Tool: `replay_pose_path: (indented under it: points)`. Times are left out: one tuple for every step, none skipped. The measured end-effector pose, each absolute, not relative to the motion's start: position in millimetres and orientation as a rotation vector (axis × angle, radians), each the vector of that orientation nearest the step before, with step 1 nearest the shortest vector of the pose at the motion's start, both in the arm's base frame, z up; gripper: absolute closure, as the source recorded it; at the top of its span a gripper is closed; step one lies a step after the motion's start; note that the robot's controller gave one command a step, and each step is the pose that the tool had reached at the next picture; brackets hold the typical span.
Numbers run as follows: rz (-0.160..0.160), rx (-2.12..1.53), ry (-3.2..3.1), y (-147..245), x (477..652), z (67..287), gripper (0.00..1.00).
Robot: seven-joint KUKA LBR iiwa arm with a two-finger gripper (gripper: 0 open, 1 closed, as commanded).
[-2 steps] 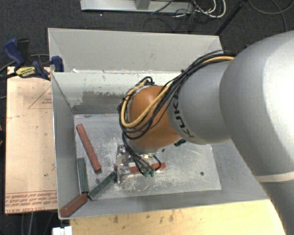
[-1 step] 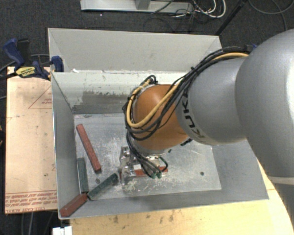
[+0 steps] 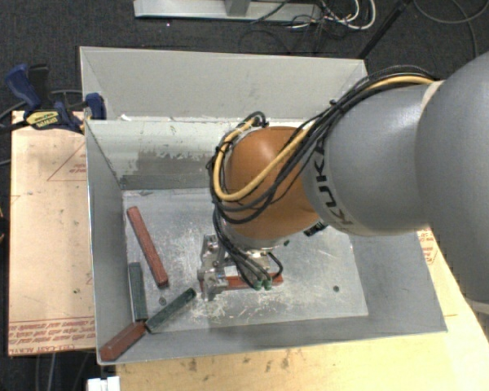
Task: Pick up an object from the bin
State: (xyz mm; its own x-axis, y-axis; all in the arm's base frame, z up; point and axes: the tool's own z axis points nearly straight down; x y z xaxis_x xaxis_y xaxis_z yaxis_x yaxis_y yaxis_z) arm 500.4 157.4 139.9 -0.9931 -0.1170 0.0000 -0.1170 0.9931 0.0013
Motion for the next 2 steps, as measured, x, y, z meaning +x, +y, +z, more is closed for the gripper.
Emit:
replay_pose_path:
  points:
    - [-0.001,0.247,-3.130,160.4,497.5,180.9,1.00]
    - [-0.003,0.210,-3.137,155.7,493.8,210.1,1.00]
